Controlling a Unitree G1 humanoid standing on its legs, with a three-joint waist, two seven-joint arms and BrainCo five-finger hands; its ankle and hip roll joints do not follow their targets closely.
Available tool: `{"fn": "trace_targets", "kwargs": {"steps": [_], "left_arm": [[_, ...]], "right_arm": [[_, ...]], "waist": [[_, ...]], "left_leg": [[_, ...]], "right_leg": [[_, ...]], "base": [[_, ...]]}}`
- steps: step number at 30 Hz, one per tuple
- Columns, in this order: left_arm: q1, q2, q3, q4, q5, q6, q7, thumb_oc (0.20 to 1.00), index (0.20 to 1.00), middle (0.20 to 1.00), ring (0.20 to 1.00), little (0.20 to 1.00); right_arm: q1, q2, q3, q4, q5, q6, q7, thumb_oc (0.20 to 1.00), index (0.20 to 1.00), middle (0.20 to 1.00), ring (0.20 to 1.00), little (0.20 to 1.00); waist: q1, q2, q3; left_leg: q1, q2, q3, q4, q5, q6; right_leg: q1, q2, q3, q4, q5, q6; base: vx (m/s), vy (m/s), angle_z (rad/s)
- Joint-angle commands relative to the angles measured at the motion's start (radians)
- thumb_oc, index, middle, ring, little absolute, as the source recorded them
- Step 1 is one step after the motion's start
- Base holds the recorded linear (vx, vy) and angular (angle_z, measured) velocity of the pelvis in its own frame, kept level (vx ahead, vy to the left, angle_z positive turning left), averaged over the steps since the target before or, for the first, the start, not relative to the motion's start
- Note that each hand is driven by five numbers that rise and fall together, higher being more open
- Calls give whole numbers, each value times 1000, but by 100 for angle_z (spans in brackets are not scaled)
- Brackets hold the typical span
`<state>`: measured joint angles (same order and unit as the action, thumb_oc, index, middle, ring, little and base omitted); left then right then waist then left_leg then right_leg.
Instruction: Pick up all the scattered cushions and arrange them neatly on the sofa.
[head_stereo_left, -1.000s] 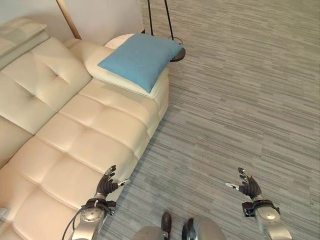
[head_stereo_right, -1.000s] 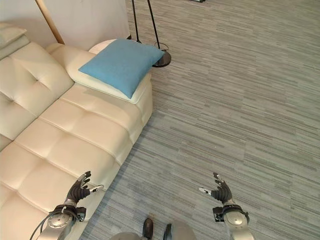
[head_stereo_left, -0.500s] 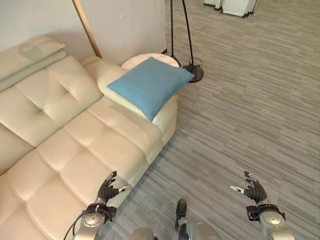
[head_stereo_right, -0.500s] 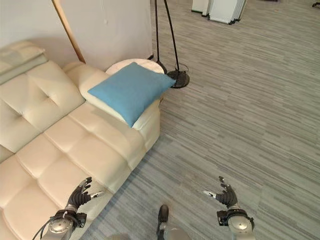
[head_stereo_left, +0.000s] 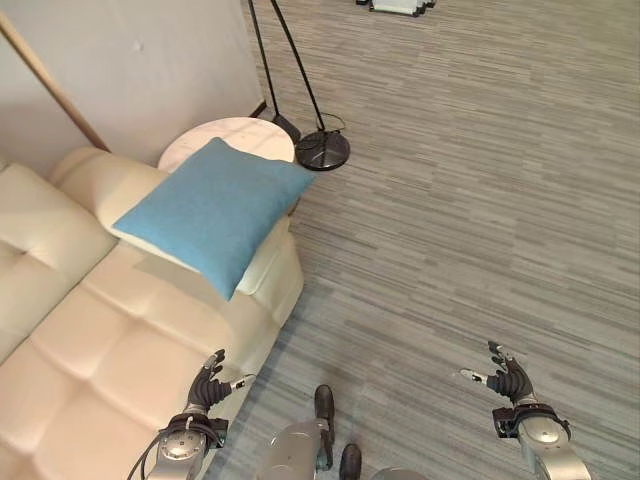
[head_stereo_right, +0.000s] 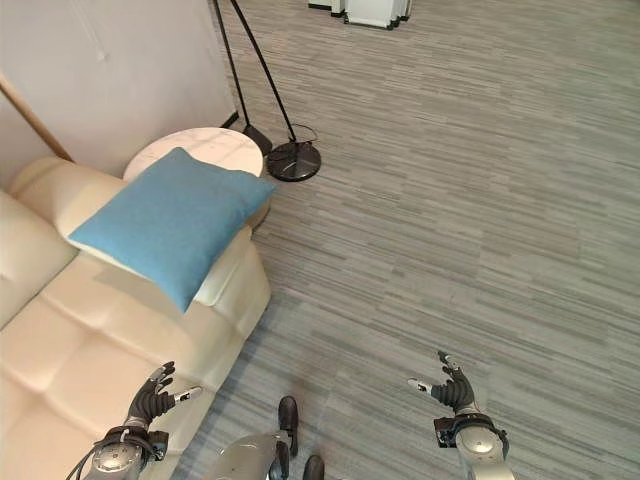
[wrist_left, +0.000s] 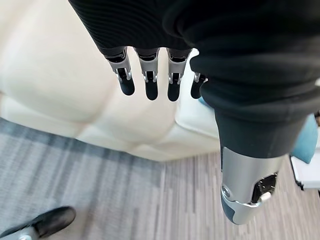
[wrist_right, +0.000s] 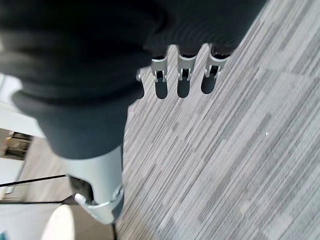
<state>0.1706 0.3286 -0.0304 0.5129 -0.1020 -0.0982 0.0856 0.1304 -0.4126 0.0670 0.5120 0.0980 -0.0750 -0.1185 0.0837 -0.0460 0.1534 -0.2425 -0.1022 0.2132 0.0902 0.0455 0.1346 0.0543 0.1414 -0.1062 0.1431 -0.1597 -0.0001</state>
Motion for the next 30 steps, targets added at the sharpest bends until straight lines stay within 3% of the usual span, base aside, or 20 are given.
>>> {"fn": "trace_targets", "kwargs": {"steps": [1,3,6,8,9,11,13,16,18,19,21,22,26,28,30], "left_arm": [[-6,83,11,-64,-6,-33,5,1000,1000,1000,1000,1000],[-14,87,7,-65,2,-30,8,1000,1000,1000,1000,1000],[-23,84,-2,-65,-5,-37,7,1000,1000,1000,1000,1000],[-26,83,-8,-62,-6,-38,7,1000,1000,1000,1000,1000],[-33,76,-9,-53,-10,-38,9,1000,1000,1000,1000,1000],[-49,73,-13,-48,-12,-39,13,1000,1000,1000,1000,1000],[-61,71,-31,-50,5,-40,2,1000,1000,1000,1000,1000],[-65,58,-40,-47,-12,-39,-7,1000,1000,1000,1000,1000],[-67,54,-41,-44,-17,-38,-9,1000,1000,1000,1000,1000],[-64,52,-34,-47,-33,-40,-6,1000,1000,1000,1000,1000],[-65,49,-27,-46,-48,-41,-7,1000,1000,1000,1000,1000],[-69,53,-21,-40,-47,-42,-6,1000,1000,1000,1000,1000],[-67,56,-17,-36,-48,-42,-10,1000,1000,1000,1000,1000],[-70,52,-20,-16,-49,-39,-13,1000,1000,1000,1000,1000],[-71,55,-20,-16,-46,-39,-14,1000,1000,1000,1000,1000]], "right_arm": [[-22,11,-41,-38,-18,-28,6,1000,1000,1000,1000,1000],[-19,21,-41,-43,-22,-25,15,1000,1000,1000,1000,1000],[-23,16,-43,-35,-12,-27,11,1000,1000,1000,1000,1000],[-22,13,-42,-31,-5,-26,10,1000,1000,1000,1000,1000],[-22,9,-44,-20,2,-26,5,1000,1000,1000,1000,1000],[-10,10,-47,-18,2,-23,1,1000,1000,1000,1000,1000],[15,7,-64,-25,11,-26,6,1000,1000,1000,1000,1000],[18,5,-68,-13,26,-34,9,1000,1000,1000,1000,1000],[15,3,-70,-15,33,-35,10,1000,1000,1000,1000,1000],[10,-3,-70,-24,43,-40,9,1000,1000,1000,1000,1000],[3,-4,-65,-20,47,-32,7,1000,1000,1000,1000,1000],[0,-7,-65,-22,49,-30,5,1000,1000,1000,1000,1000],[0,-8,-65,-24,46,-27,5,1000,1000,1000,1000,1000],[2,-5,-61,-10,42,-18,4,1000,1000,1000,1000,1000],[7,-4,-61,-8,37,-17,4,1000,1000,1000,1000,1000]], "waist": [[16,-55,-8],[-5,-33,0],[-37,-15,19],[-49,-13,26],[-69,-12,37],[-93,-18,48],[-106,-28,46],[-118,-24,40],[-122,-22,40],[-120,-28,45],[-122,-35,48],[-129,-37,40],[-135,-31,28],[-129,-31,19],[-126,-30,9]], "left_leg": [[46,17,-57,48,-95,-76],[107,28,-98,17,-107,-75],[167,25,-146,-1,-122,-90],[191,15,-169,-8,-127,-95],[243,-1,-226,-27,-143,-107],[279,-18,-287,-34,-149,-118],[293,-36,-342,-14,-168,-120],[282,-30,-360,42,-168,-143],[259,-29,-351,86,-166,-155],[189,-5,-258,188,-166,-173],[145,45,-115,245,-168,-178],[139,94,13,239,-187,-167],[153,108,85,218,-212,-156],[129,90,65,151,-202,-147],[120,86,65,67,-156,-149]], "right_leg": [[-63,-174,40,225,128,154],[-170,-149,50,302,135,138],[-226,-156,3,212,81,107],[-242,-139,18,168,88,104],[-285,-121,53,31,133,119],[-320,-109,107,-33,189,138],[-280,-119,144,-70,205,126],[-247,-135,118,-79,219,111],[-231,-144,99,-96,218,107],[-195,-168,55,-114,206,101],[-165,-194,6,-128,194,95],[-142,-200,-36,-149,182,97],[-126,-195,-58,-154,168,92],[-105,-201,-85,-160,151,91],[-94,-202,-112,-168,144,98]], "base": [[211,110,-24],[257,64,31],[292,-18,108],[275,-54,120],[364,-100,113],[377,-119,110],[227,-119,103],[246,-171,193],[116,-98,88],[103,-85,117],[108,-106,97],[71,-72,75],[99,-17,67],[188,24,52],[151,47,69]]}}
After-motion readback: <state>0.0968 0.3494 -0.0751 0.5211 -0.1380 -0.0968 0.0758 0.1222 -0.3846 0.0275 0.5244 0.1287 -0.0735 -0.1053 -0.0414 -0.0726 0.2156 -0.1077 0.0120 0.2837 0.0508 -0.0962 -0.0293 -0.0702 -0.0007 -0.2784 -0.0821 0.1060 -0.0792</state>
